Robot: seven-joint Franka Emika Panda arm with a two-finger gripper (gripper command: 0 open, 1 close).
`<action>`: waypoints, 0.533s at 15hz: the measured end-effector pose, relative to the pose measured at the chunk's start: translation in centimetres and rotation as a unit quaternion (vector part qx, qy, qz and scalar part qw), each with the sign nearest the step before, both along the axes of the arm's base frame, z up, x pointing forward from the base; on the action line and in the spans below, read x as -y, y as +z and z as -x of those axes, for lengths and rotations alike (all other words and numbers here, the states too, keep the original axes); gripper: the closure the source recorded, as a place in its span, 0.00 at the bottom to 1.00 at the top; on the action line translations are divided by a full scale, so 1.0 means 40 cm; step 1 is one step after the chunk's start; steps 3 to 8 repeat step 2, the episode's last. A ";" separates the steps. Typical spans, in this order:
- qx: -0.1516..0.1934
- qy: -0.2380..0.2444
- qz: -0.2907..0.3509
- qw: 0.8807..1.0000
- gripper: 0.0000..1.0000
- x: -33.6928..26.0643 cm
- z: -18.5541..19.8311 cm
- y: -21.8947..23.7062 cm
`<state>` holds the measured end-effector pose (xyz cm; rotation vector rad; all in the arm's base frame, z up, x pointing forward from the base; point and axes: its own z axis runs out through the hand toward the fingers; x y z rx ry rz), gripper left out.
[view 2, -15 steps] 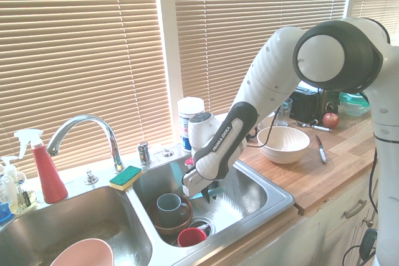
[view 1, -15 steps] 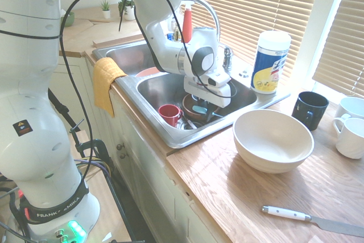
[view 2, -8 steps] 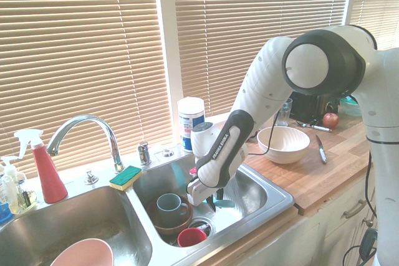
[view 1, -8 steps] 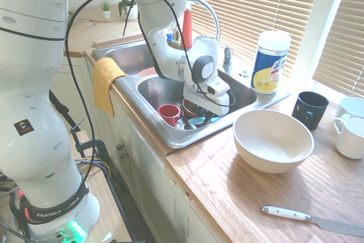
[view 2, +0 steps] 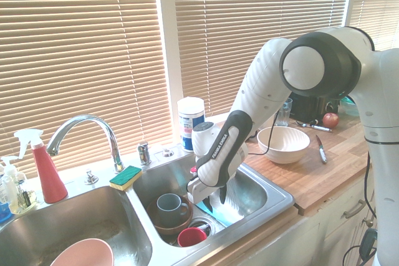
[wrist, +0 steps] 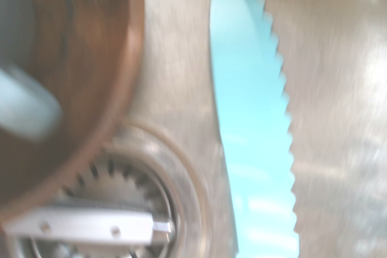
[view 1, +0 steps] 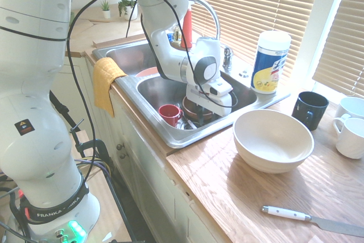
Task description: Put the knife into the sink
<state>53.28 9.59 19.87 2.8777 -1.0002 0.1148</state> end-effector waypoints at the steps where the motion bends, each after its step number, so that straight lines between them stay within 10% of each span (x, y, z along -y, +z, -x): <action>1: 0.014 0.001 -0.003 1.000 0.00 -0.003 -0.009 0.043; 8: 0.030 -0.002 -0.008 1.000 0.00 -0.008 -0.016 0.102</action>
